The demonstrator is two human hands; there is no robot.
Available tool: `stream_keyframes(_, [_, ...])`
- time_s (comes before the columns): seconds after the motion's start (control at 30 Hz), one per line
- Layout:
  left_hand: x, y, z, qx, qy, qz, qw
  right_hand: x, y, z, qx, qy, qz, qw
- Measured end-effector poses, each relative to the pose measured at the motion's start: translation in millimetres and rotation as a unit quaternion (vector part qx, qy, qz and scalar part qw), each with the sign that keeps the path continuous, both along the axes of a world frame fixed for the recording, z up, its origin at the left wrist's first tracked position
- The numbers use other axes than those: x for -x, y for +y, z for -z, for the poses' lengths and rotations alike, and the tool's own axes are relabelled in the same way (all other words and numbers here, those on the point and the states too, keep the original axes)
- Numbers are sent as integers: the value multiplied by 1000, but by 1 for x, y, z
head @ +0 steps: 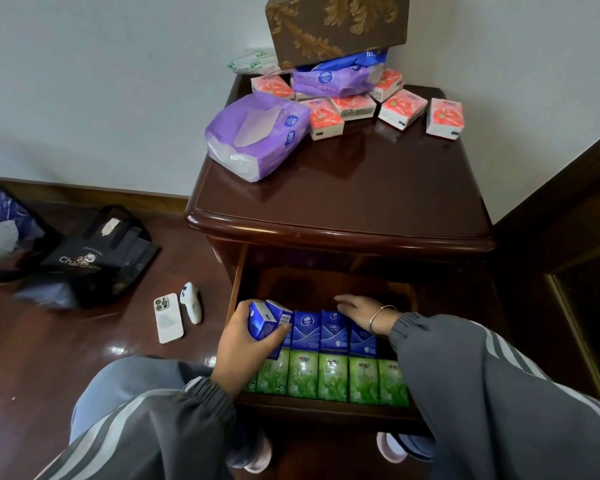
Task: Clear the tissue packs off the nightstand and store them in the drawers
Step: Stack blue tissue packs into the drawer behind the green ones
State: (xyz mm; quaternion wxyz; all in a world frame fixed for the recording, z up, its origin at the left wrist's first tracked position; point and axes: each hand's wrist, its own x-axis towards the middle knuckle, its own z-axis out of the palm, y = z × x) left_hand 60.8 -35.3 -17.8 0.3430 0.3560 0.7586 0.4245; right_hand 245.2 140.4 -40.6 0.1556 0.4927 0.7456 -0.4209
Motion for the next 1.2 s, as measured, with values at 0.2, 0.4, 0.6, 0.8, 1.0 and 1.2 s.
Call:
stream_keyframes(0.2, [1, -1, 1, 16, -3, 11, 1000, 5, -8, 3, 38, -117, -93, 988])
stream_keyframes(0.4, [-12, -1, -10, 19, 9, 85, 996, 13, -31, -38, 126, 120, 131, 976])
stream_keyframes(0.6, [-41, 4, -25, 21, 181, 175, 967, 8, -55, -74, 294, 225, 176, 912])
stream_keyframes(0.8, [-67, 12, -32, 76, 112, 219, 966, -4, -70, -76, 226, 210, 194, 931])
stream_keyframes(1.0, [-61, 13, -50, 54, -164, 71, 982, -26, -62, -78, 238, 320, 298, 867])
stream_keyframes(1.2, [-67, 4, -55, 98, -354, 43, 929, -26, -67, -82, 265, 396, 342, 810])
